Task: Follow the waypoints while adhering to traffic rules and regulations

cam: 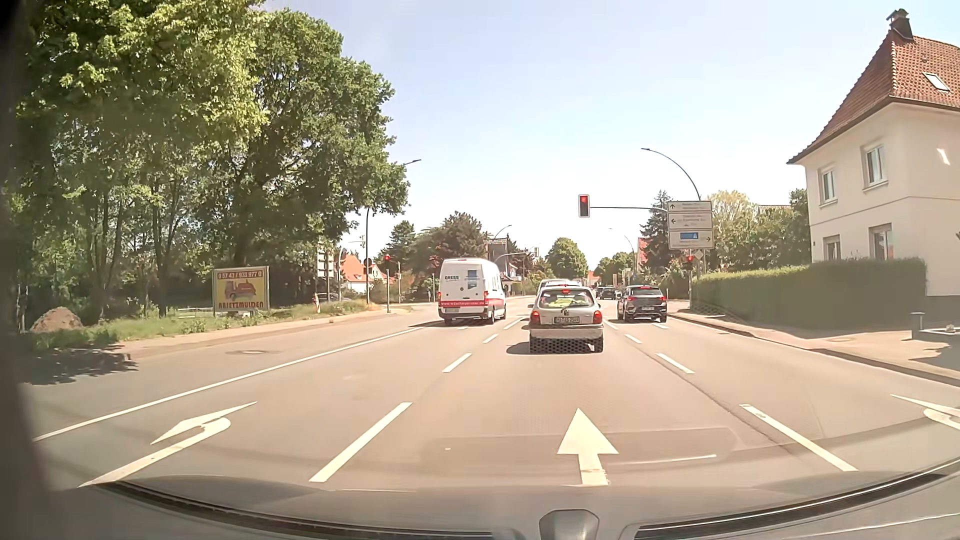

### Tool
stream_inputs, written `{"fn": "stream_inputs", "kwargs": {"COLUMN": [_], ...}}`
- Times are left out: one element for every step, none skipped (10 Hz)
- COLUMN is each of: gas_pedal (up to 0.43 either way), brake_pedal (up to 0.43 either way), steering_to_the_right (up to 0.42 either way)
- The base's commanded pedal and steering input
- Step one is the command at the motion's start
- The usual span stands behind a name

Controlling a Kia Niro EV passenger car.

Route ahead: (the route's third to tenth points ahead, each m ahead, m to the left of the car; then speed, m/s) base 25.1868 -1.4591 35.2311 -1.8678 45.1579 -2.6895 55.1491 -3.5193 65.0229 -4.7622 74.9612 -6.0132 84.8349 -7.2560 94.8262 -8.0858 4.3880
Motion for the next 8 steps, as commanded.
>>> {"fn": "stream_inputs", "kwargs": {"gas_pedal": [0.0,0.0,0.0,0.0,0.0,0.0,0.0,0.0], "brake_pedal": [0.006,0.006,0.006,0.006,0.006,0.006,0.006,0.006], "steering_to_the_right": [0.013,0.014,0.015,0.017,0.017,0.019,0.019,0.019]}}
